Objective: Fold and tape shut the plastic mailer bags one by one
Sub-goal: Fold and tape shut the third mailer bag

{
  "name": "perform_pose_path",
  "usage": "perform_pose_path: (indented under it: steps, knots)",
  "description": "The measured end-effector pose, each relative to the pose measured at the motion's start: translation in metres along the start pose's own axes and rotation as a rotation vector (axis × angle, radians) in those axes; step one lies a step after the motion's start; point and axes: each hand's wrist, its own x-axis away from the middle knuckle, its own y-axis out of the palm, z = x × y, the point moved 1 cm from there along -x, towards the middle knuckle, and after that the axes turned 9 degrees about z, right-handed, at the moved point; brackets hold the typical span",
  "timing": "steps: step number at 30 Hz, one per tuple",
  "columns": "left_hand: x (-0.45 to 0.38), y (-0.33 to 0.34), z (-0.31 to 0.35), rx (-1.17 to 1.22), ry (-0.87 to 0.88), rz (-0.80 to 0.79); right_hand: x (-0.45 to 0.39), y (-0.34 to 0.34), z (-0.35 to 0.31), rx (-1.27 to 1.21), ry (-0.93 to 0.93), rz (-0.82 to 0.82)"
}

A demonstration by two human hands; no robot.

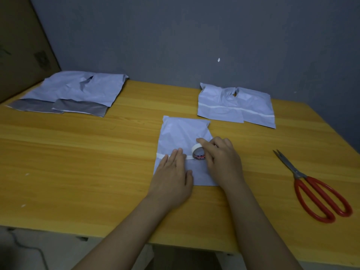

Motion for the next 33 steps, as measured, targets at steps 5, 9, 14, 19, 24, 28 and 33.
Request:
perform_pose_path:
  steps: [5,9,14,19,24,28,33]
  knots:
    - [0.0,-0.001,0.0,0.01,-0.006,0.014,0.0,-0.001,-0.001,-0.001,0.002,0.002]
    - [0.0,-0.001,0.001,0.004,-0.003,0.014,-0.001,-0.002,-0.001,-0.002,0.005,0.005]
    - [-0.001,-0.002,0.001,0.009,0.008,0.017,-0.001,-0.001,-0.002,0.001,-0.005,0.002]
    - [-0.001,-0.002,0.0,0.034,0.017,0.029,0.0,-0.002,-0.002,-0.002,-0.003,0.012]
    - [-0.002,0.0,-0.001,0.011,0.025,0.026,0.0,-0.001,-0.003,-0.033,0.017,0.036]
    - [0.002,-0.005,0.001,-0.103,0.068,0.032,0.001,0.0,-0.003,-0.045,0.015,0.047]
    - [0.007,-0.016,-0.002,-0.139,0.019,-0.028,0.001,-0.001,-0.004,-0.045,0.024,0.052]
